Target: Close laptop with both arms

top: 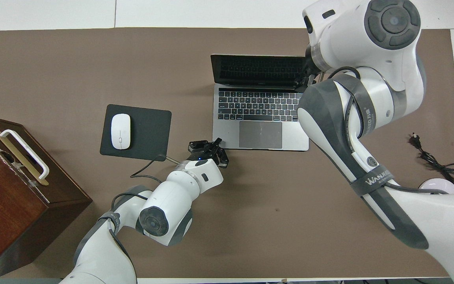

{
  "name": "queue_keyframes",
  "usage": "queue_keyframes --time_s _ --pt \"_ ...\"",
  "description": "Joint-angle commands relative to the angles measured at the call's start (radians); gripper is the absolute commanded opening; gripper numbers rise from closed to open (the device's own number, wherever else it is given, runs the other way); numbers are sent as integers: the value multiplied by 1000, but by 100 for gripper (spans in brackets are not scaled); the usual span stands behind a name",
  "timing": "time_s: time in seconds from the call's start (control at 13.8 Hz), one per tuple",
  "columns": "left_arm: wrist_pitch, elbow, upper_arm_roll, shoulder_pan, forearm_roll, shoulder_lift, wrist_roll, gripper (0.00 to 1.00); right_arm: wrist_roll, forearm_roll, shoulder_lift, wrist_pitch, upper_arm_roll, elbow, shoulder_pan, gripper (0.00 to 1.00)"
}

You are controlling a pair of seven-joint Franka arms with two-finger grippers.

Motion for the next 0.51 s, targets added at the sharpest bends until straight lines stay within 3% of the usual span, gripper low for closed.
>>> queue_keyframes --time_s 0.0,0.43 --pt "16 11 12 -16 -5 16 6 0 25 -24 7 8 14 6 -7 100" --pt "22 15 12 -28 -5 42 6 0 39 -22 7 11 14 3 -5 100"
